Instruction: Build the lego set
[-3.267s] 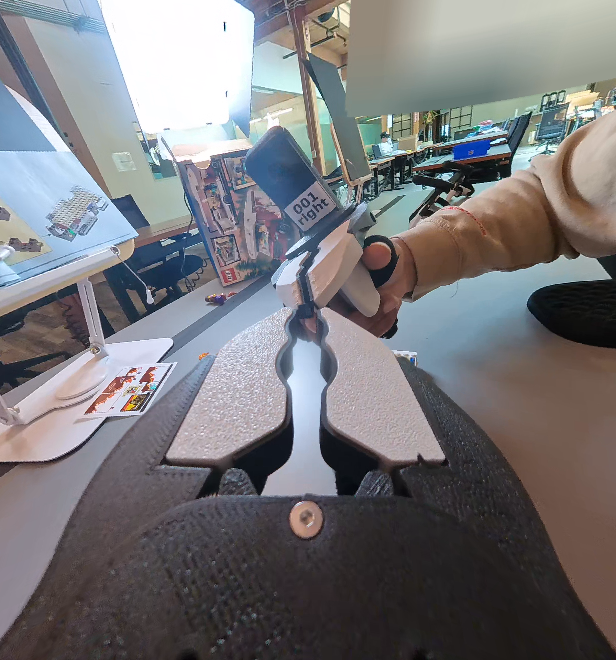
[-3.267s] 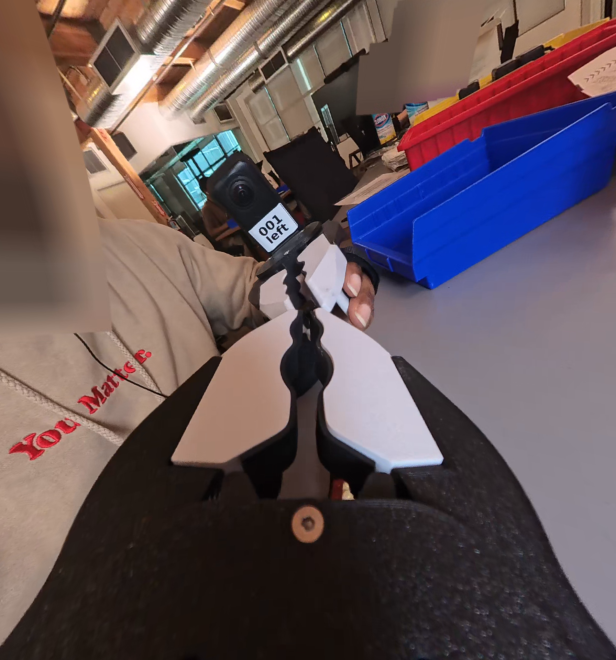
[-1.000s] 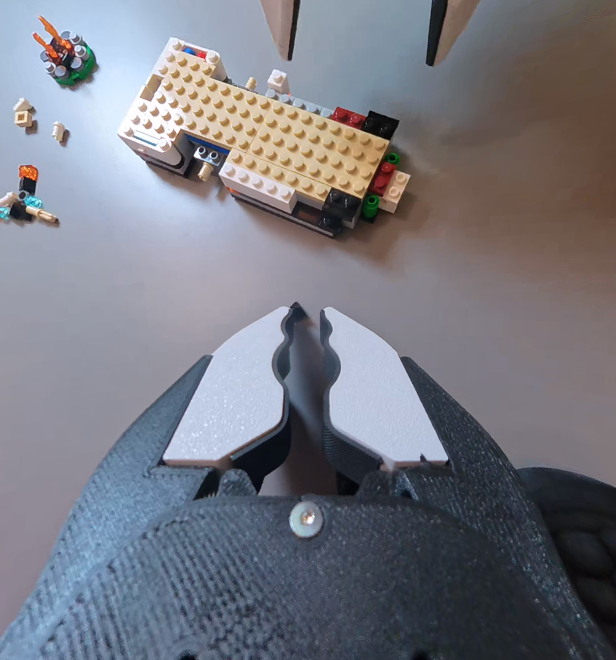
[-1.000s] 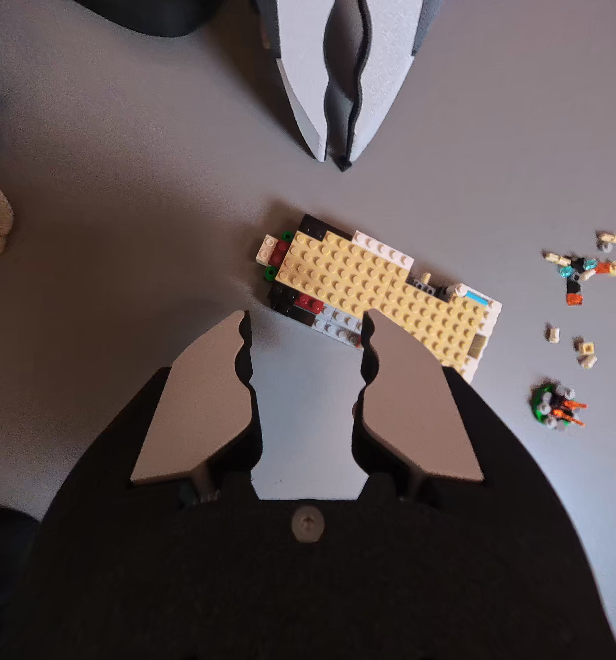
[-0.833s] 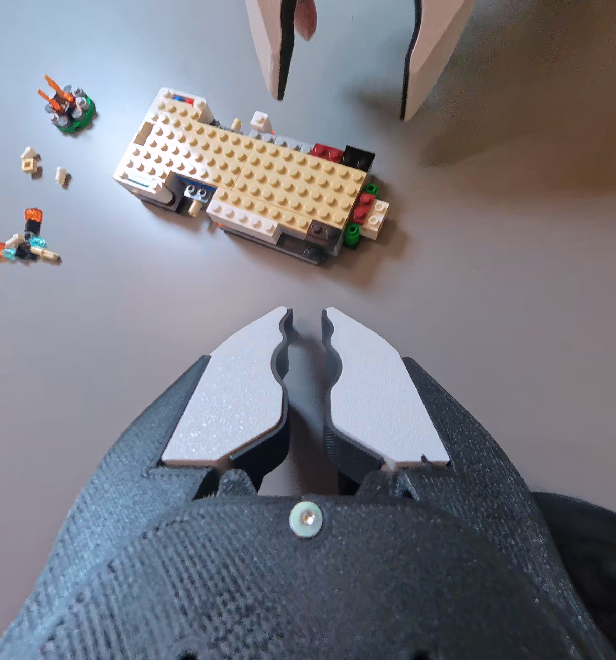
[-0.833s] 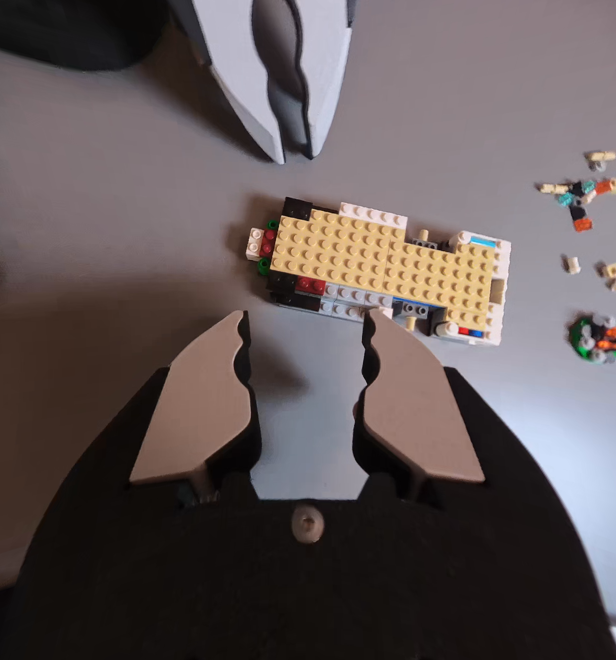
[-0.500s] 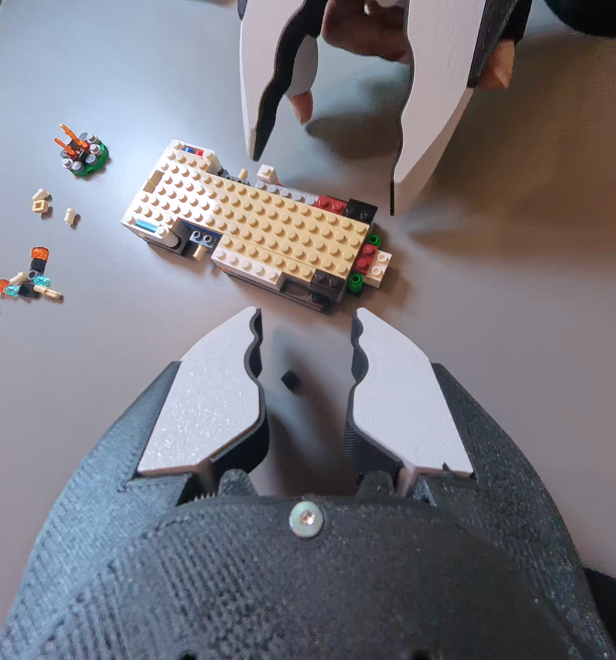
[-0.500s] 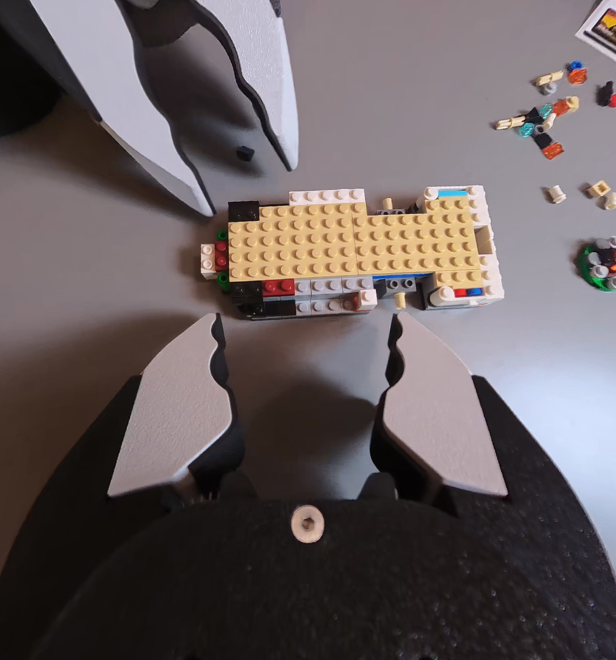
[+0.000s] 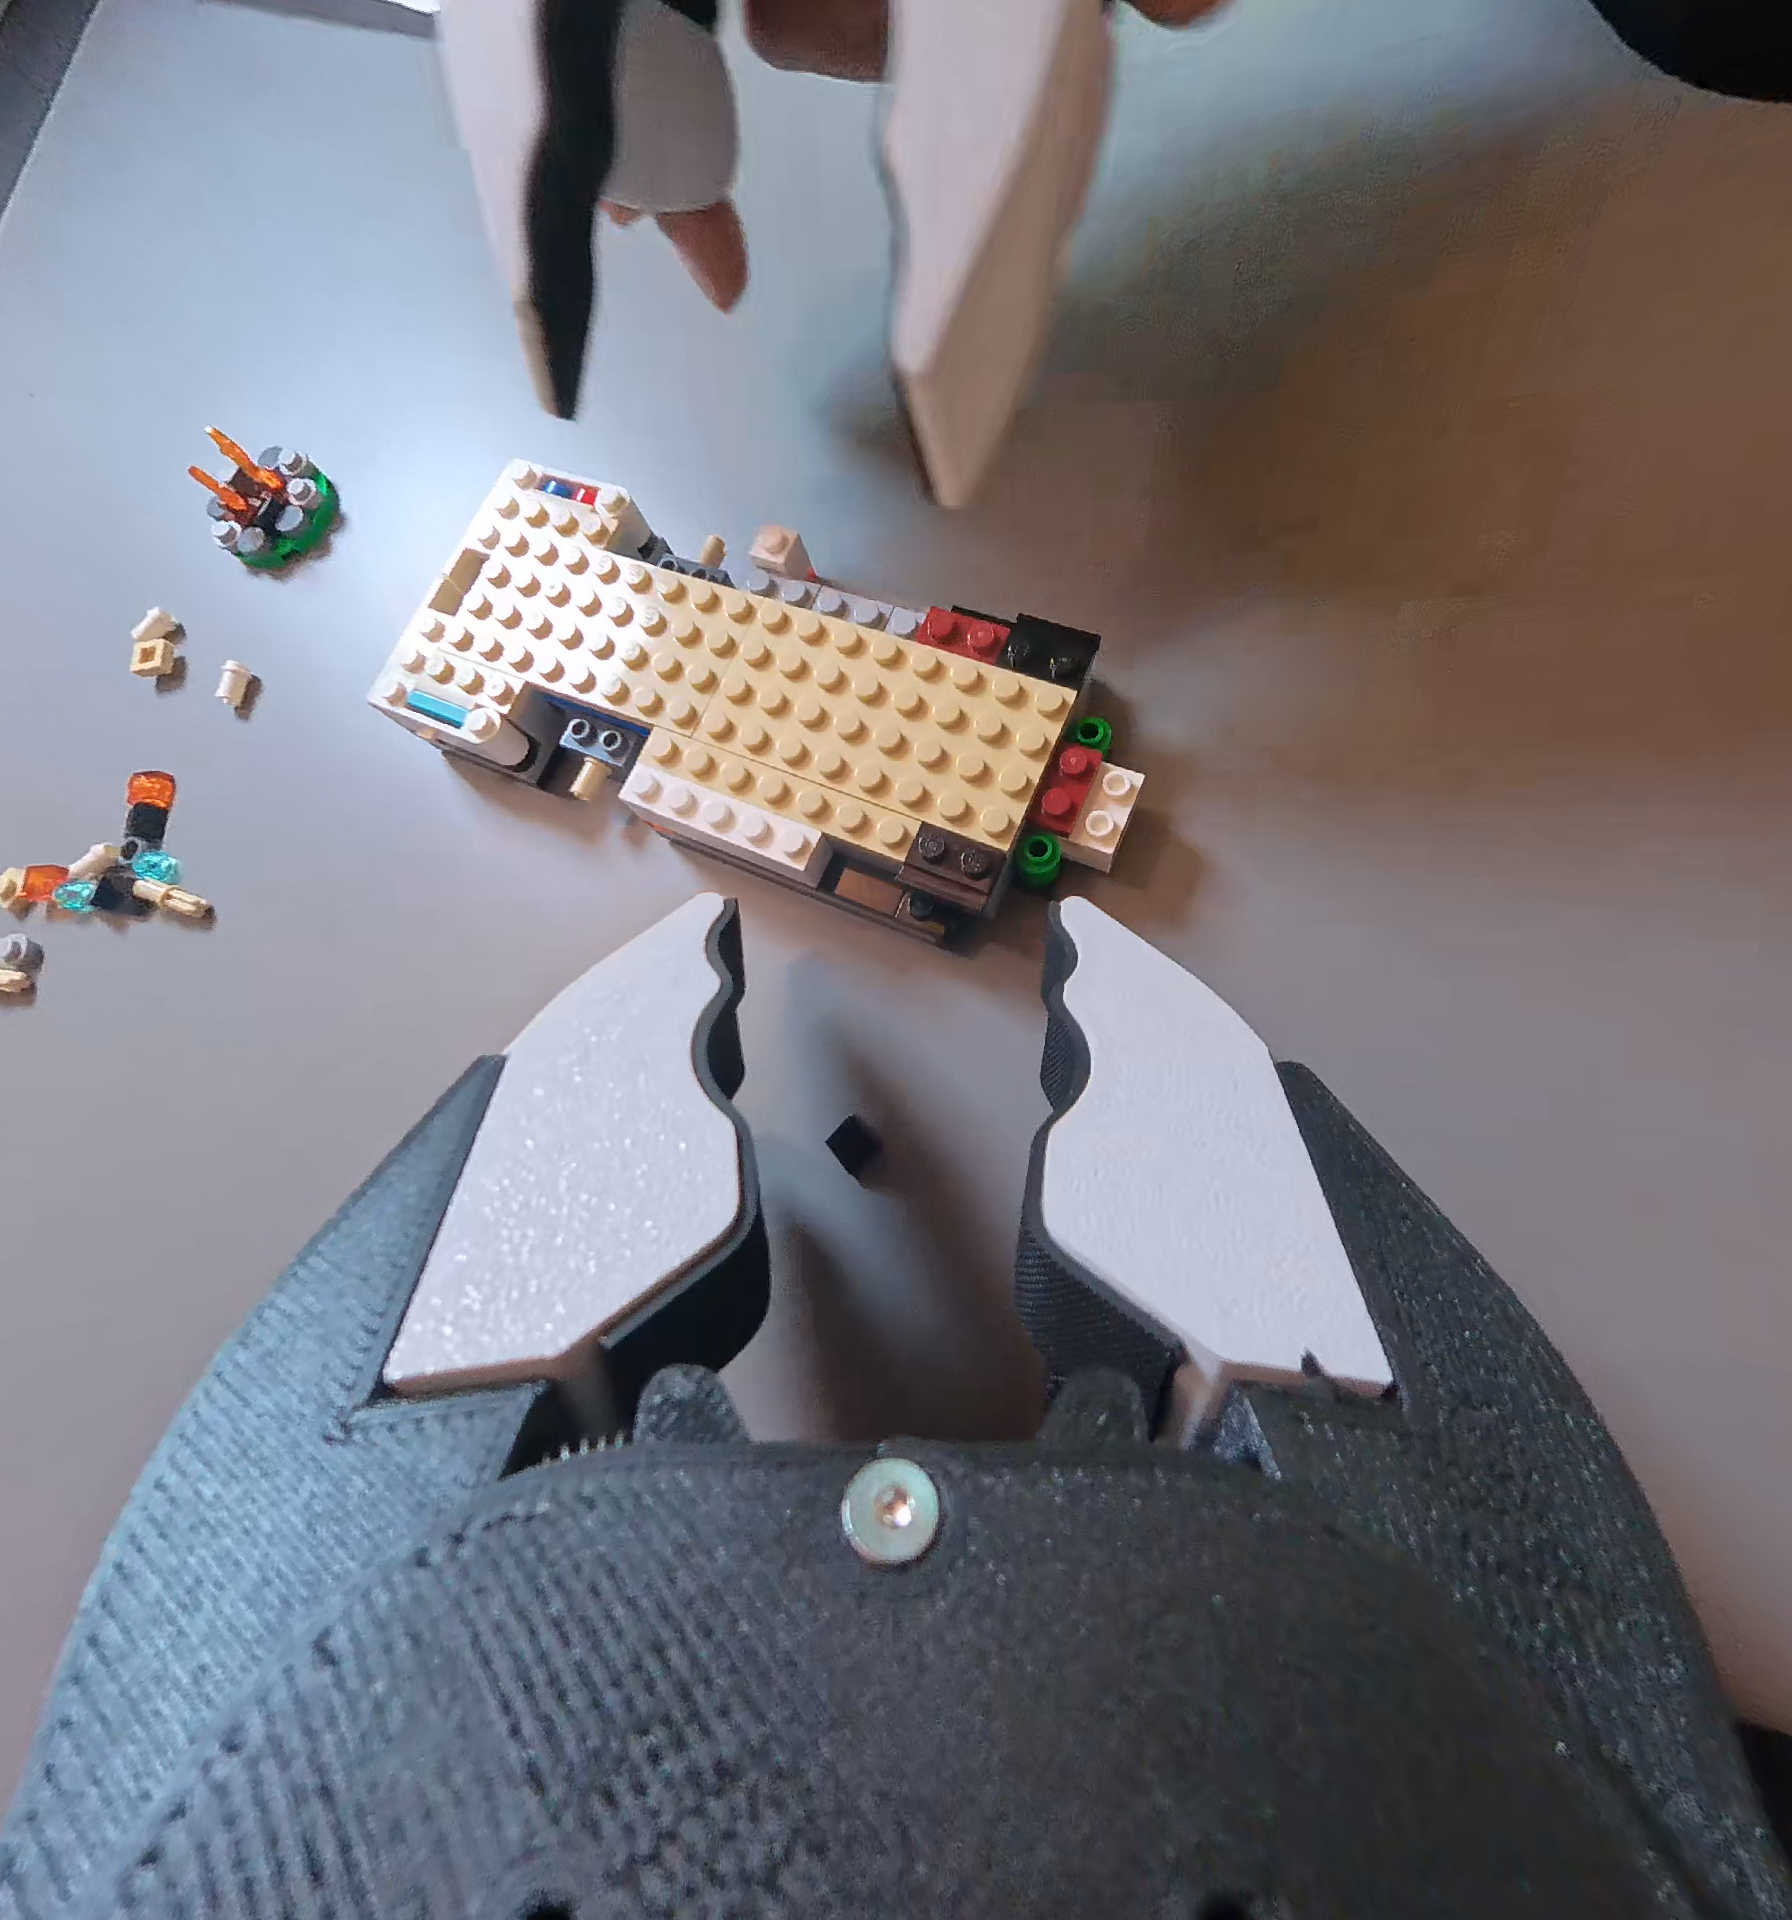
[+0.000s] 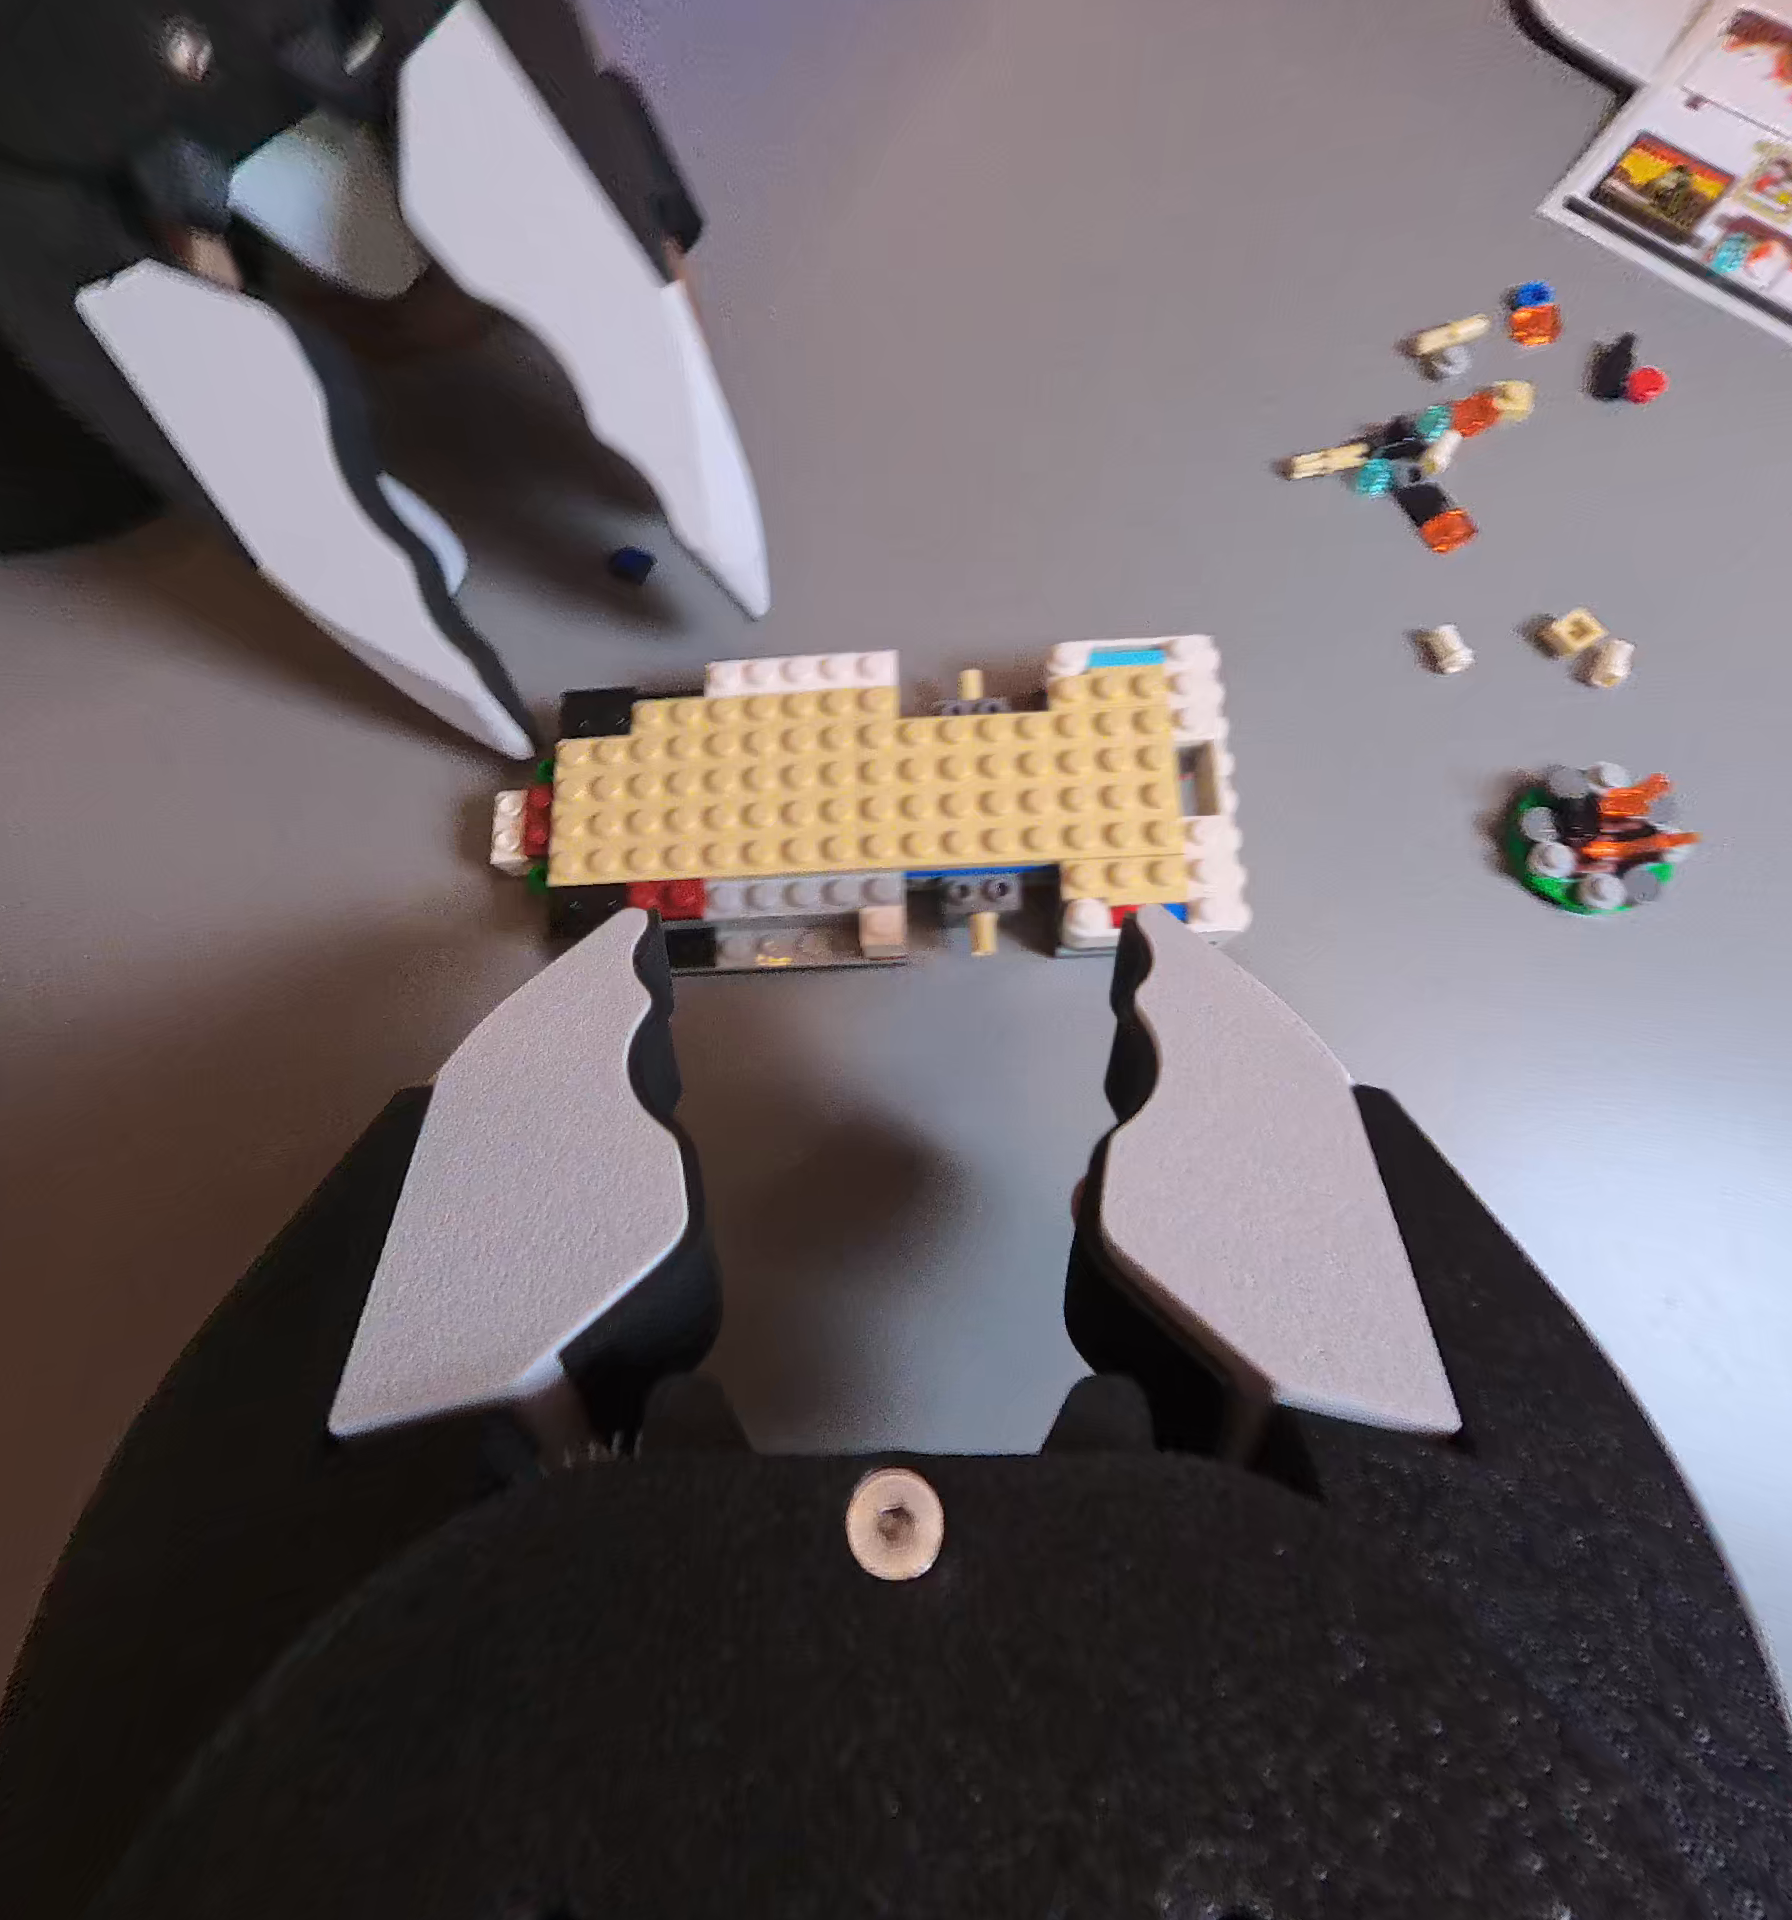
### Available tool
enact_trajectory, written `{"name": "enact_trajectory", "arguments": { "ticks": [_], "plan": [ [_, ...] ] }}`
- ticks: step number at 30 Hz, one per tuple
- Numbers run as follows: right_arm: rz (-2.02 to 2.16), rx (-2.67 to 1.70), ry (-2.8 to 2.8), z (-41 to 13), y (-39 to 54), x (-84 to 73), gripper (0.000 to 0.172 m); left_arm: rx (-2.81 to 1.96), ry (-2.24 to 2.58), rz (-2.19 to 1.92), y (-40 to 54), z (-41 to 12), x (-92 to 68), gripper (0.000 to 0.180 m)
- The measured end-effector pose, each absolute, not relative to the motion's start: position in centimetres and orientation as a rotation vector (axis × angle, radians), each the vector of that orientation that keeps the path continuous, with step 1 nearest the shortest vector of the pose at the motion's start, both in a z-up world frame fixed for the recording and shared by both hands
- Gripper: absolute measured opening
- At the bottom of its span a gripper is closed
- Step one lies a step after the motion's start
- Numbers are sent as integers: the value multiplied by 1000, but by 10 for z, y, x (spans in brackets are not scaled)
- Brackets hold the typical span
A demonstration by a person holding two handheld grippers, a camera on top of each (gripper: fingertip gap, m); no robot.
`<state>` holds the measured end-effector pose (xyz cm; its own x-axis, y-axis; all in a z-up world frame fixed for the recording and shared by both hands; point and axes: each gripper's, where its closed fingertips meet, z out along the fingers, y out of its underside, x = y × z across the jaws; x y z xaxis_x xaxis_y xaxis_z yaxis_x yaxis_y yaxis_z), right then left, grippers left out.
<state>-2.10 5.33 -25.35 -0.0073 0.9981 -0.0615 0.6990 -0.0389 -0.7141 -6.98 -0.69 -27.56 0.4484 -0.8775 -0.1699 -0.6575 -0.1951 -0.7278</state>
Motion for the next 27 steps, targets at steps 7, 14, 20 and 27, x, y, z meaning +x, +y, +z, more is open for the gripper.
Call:
{"name": "enact_trajectory", "arguments": {
  "ticks": [7, 14, 20, 27],
  "plan": [
    [823, -1858, -1929, -258, 100, -48, 67, -1924, 1296, -340, -10, -278, -68, 55],
    [747, -1915, -2222, -277, 76, -50, 73, -1957, 1238, -357, -18, -276, -61, 71],
    [839, -1842, -2296, -276, 45, -40, 79, -1980, 1268, -416, -28, -283, -51, 92],
    [513, -1581, -2523, -273, 33, 11, 89, -1910, 1376, -499, -42, -283, -44, 81]
  ]
}}
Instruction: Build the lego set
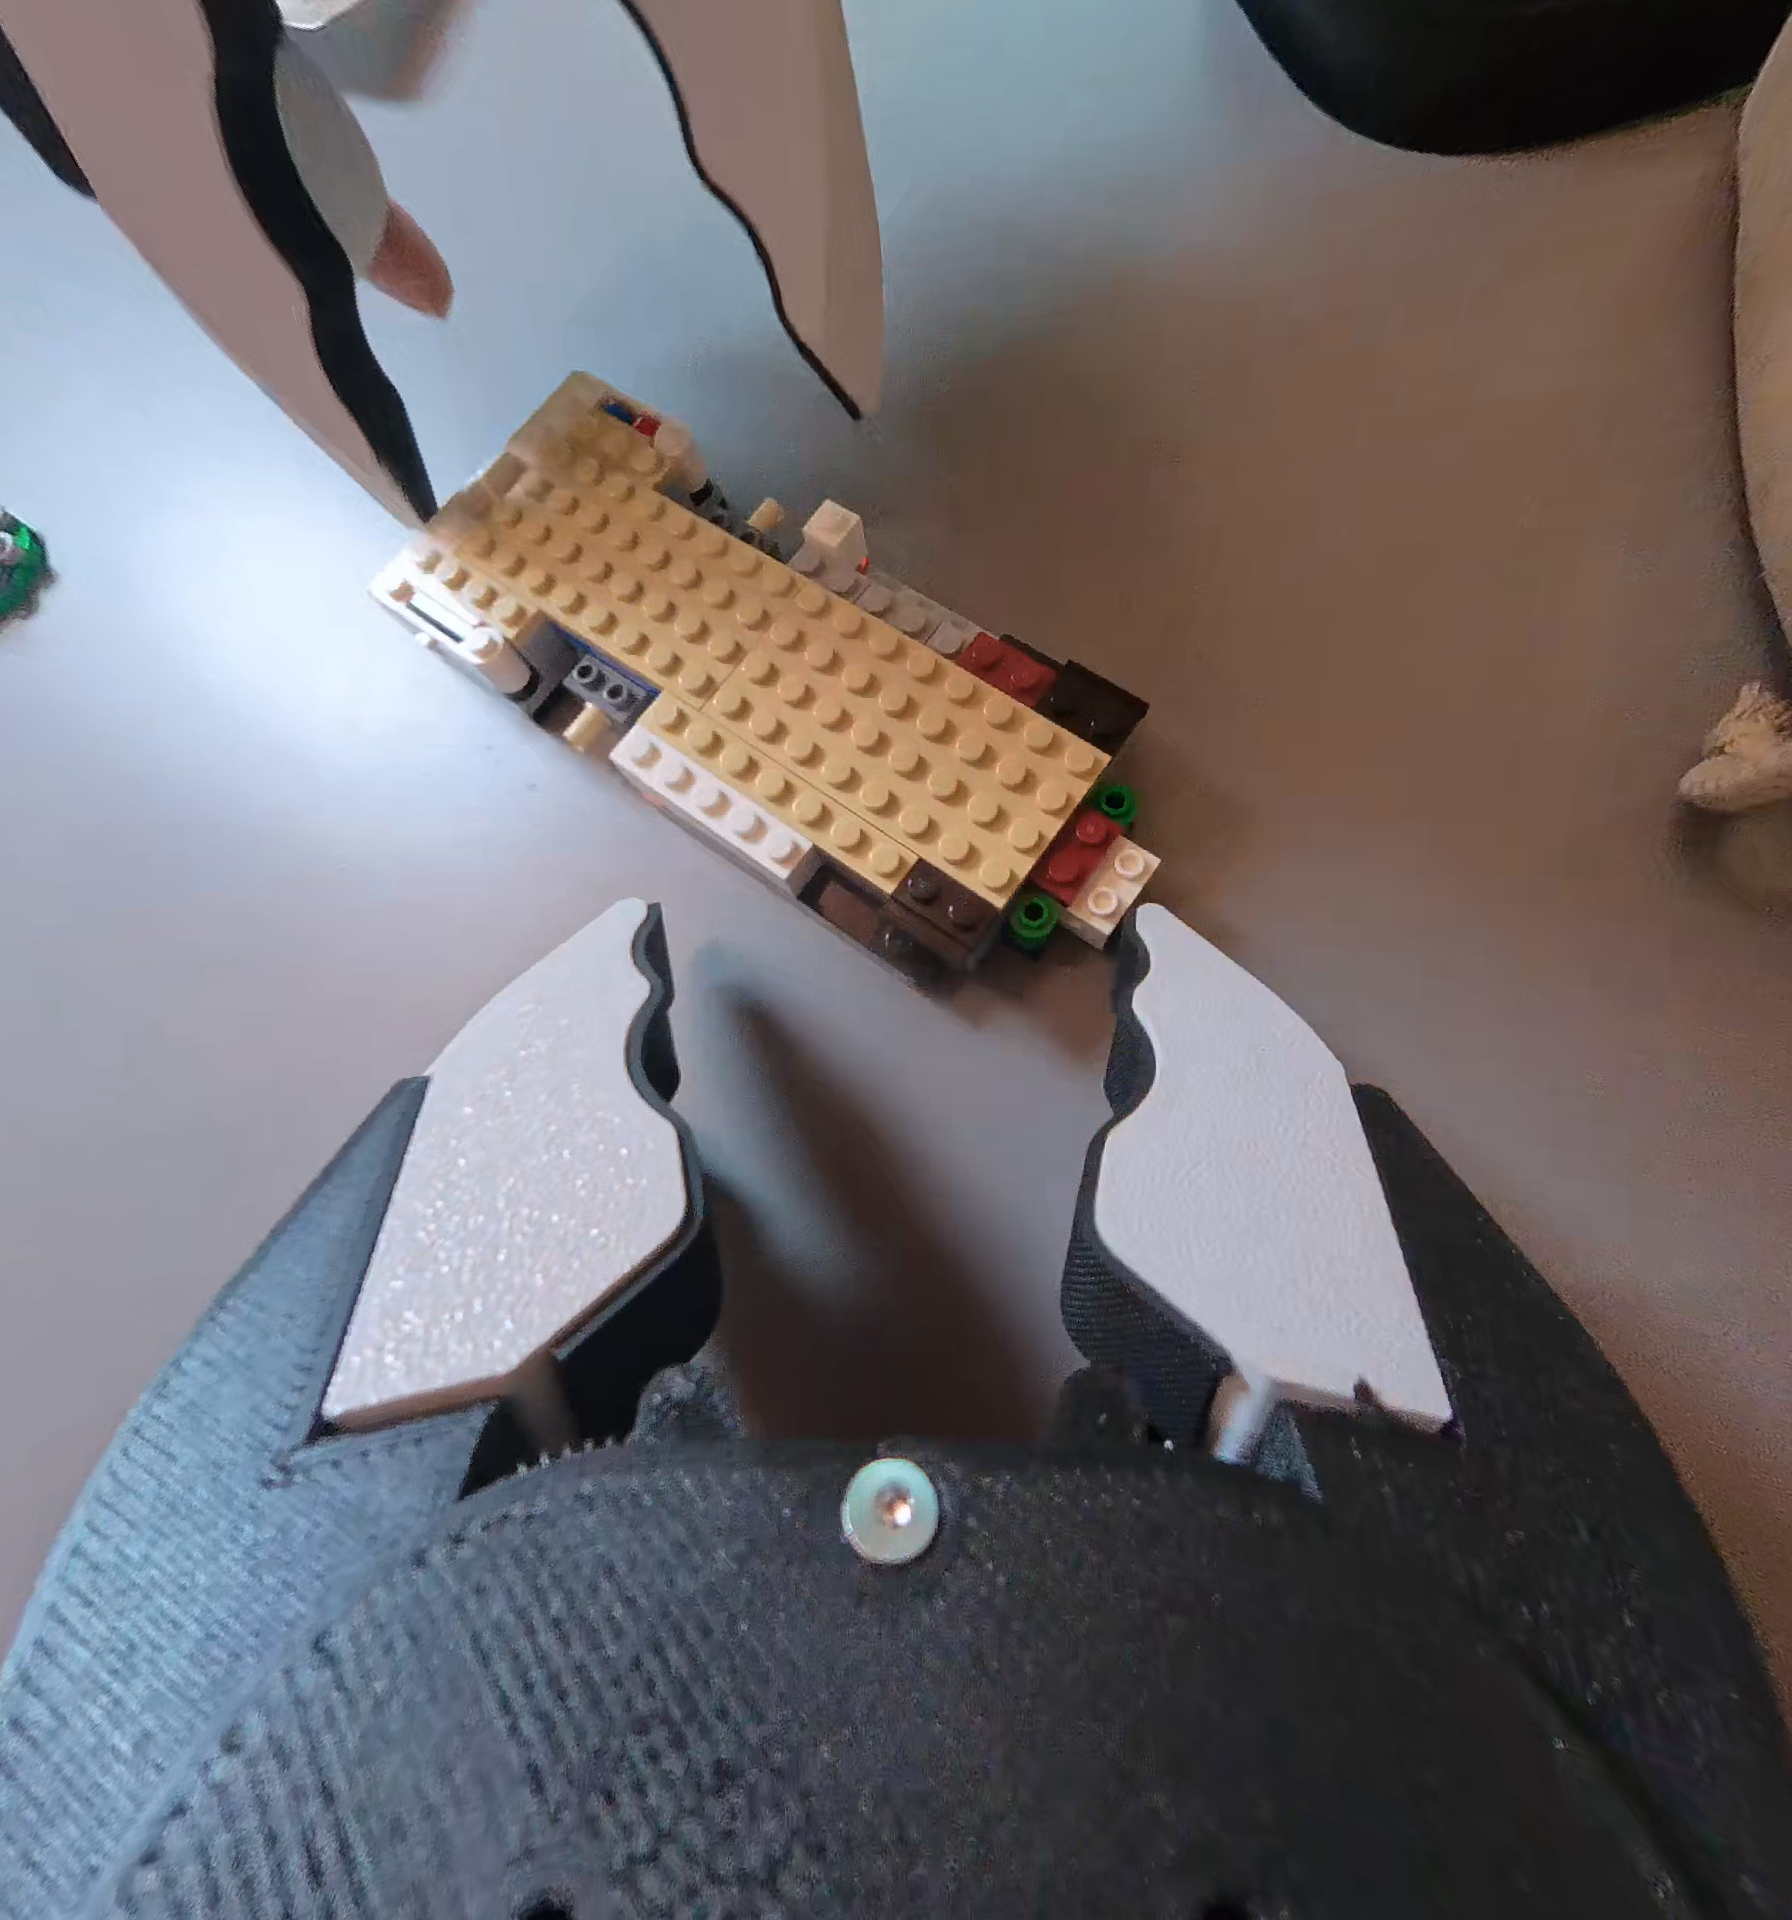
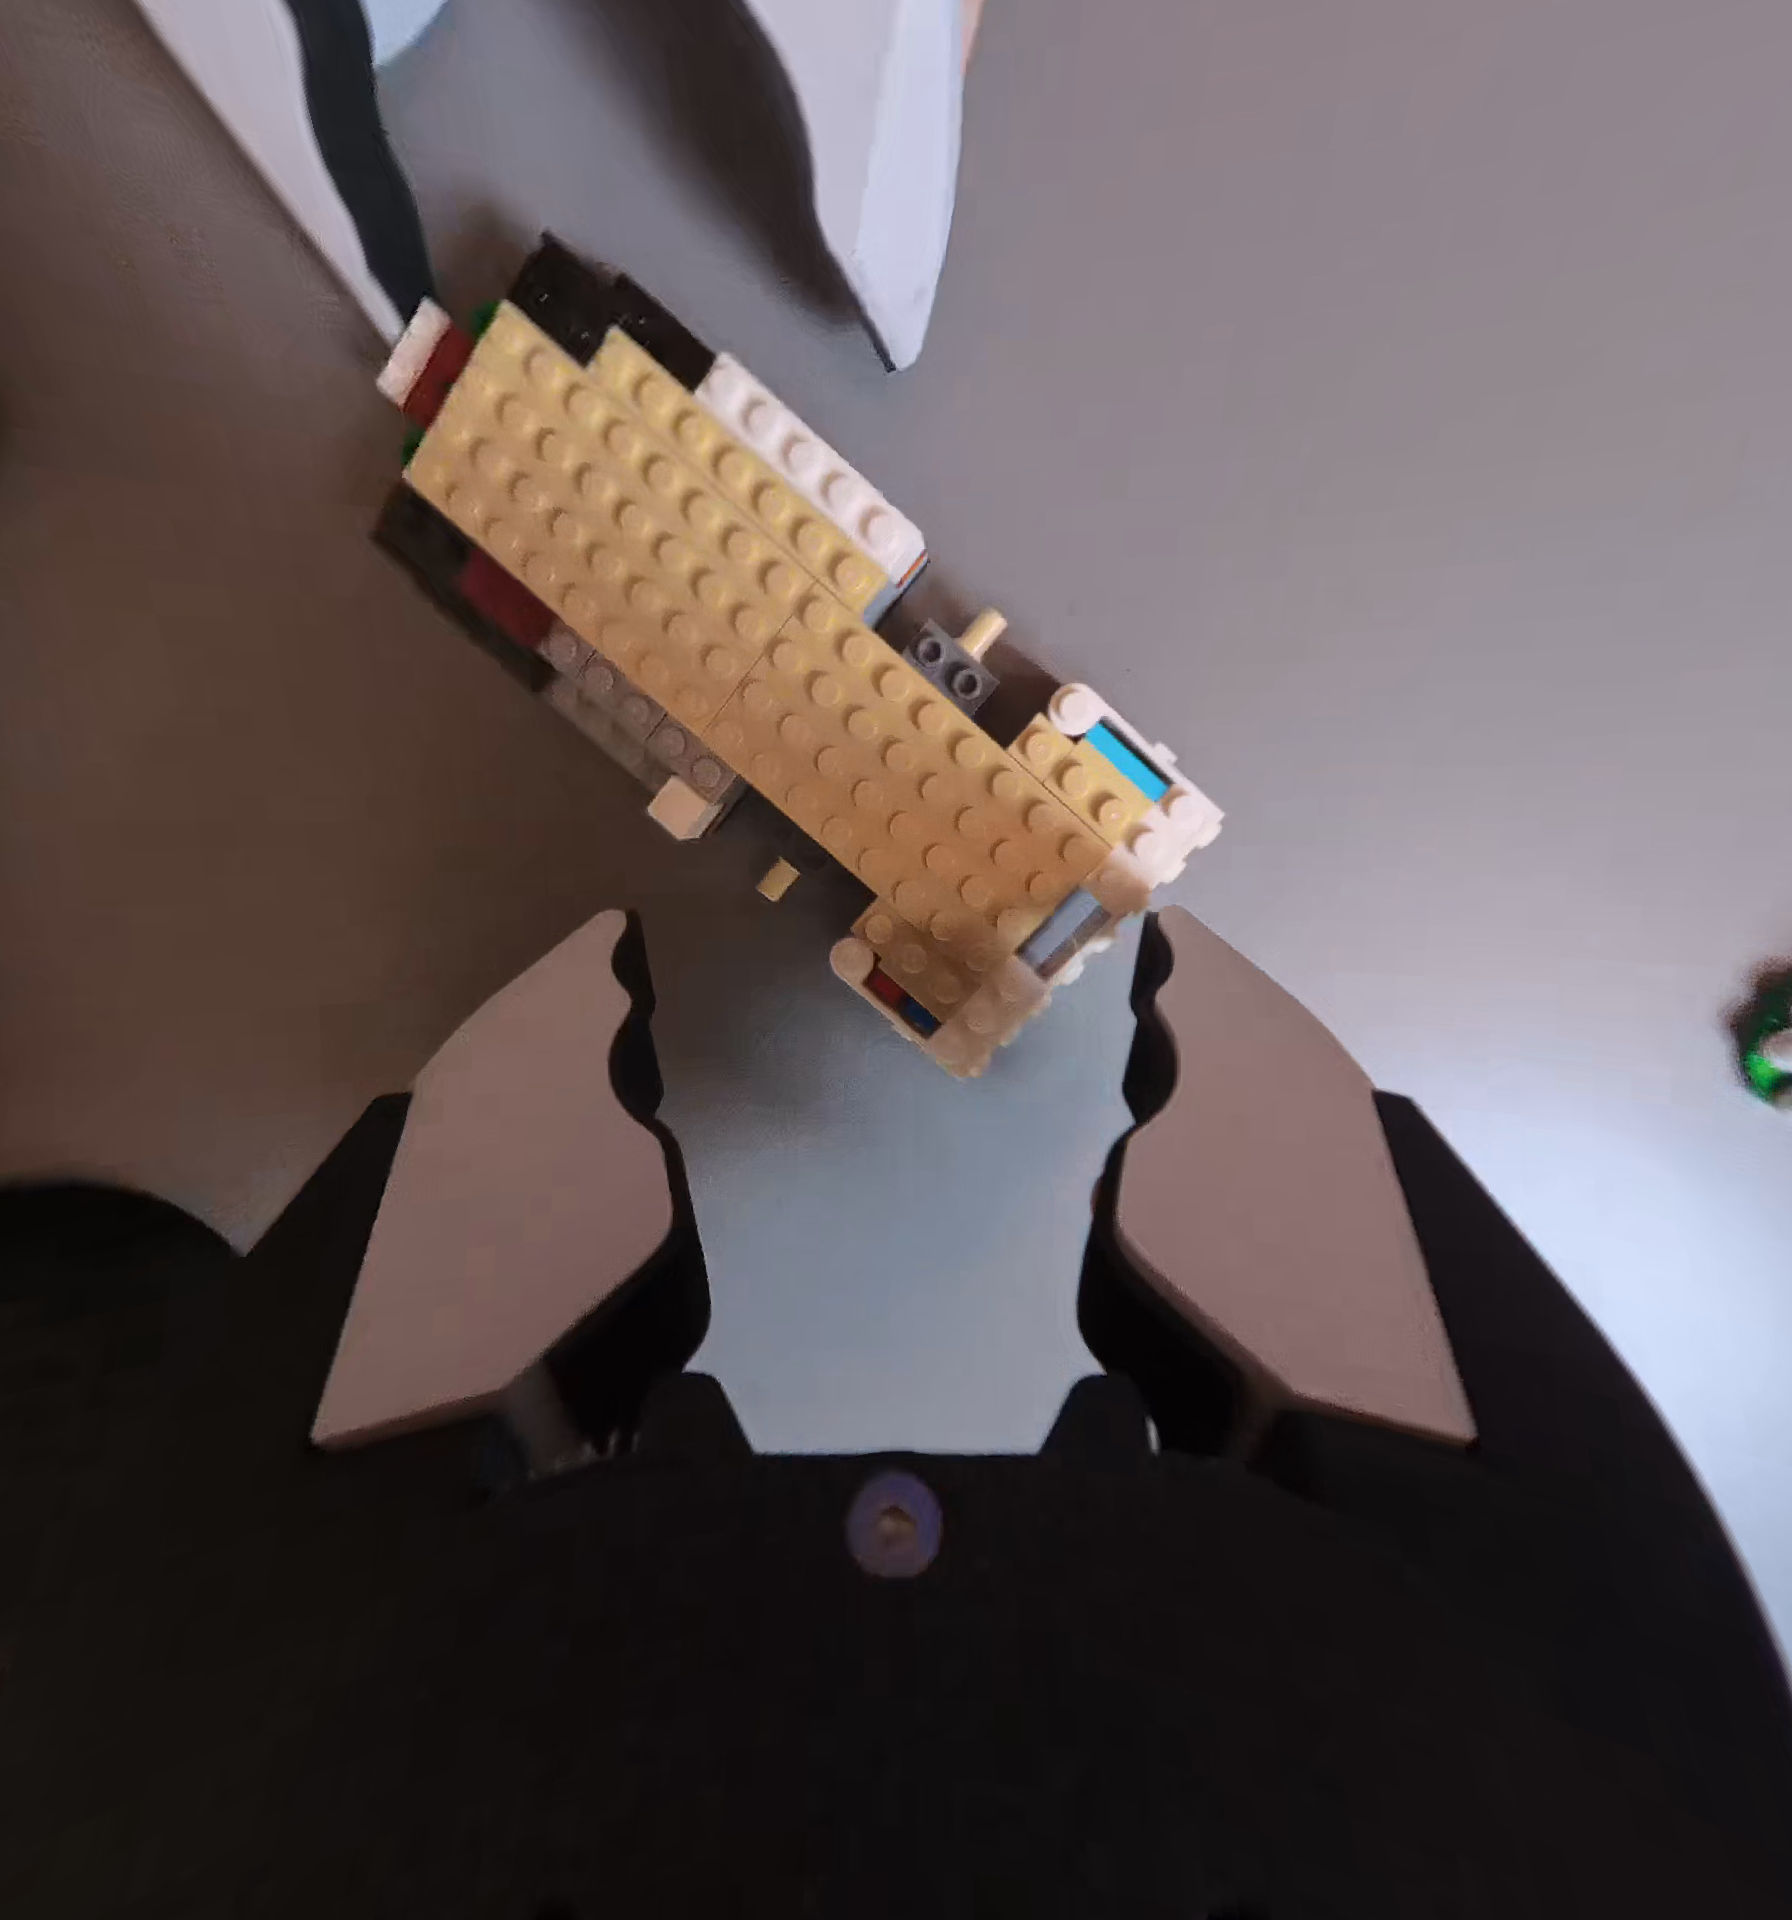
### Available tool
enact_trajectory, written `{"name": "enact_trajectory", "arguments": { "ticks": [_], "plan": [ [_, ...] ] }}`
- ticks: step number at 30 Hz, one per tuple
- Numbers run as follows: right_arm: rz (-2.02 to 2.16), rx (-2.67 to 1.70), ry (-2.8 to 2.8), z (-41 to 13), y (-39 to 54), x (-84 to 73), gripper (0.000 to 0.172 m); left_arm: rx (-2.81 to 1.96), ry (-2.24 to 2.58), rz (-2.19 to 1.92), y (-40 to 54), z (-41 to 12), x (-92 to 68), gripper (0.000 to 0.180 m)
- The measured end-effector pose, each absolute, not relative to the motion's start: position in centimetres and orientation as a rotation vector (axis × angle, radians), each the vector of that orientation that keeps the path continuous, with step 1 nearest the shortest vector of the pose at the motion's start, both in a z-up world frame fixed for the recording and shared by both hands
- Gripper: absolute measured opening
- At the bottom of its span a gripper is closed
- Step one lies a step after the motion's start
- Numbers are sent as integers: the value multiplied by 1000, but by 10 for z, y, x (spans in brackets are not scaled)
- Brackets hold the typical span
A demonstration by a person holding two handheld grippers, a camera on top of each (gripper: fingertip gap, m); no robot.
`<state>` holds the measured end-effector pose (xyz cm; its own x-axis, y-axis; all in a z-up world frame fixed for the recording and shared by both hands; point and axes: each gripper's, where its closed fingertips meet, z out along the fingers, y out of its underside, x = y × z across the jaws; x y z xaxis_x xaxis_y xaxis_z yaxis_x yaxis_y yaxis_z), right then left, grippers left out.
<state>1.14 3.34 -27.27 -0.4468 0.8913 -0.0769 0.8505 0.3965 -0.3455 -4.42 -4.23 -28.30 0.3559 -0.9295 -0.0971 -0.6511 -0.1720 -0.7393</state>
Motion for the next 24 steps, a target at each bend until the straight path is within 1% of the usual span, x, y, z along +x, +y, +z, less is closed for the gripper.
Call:
{"name": "enact_trajectory", "arguments": {
  "ticks": [4, 9, 11, 14, 18, 21, 24],
  "plan": [
    [365, -1159, -2570, -257, 19, -7, 89, -1890, 1376, -486, -39, -281, -47, 80],
    [207, -715, -2815, -281, -19, -21, 91, -1874, 1362, -479, -38, -277, -50, 81],
    [159, -641, -2883, -286, -21, -22, 85, -1863, 1358, -481, -38, -273, -52, 81],
    [159, -603, -2917, -286, -21, -24, 70, -1844, 1333, -500, -39, -267, -57, 80],
    [458, -795, -2816, -277, -20, -29, 70, -1780, 1324, -544, -42, -254, -60, 80],
    [924, -997, -2592, -242, -26, -37, 69, -1686, 1282, -541, -40, -234, -62, 79],
    [1339, -1060, -2374, -206, -32, -37, 69, -1568, 1252, -497, -38, -213, -58, 77]
  ]
}}
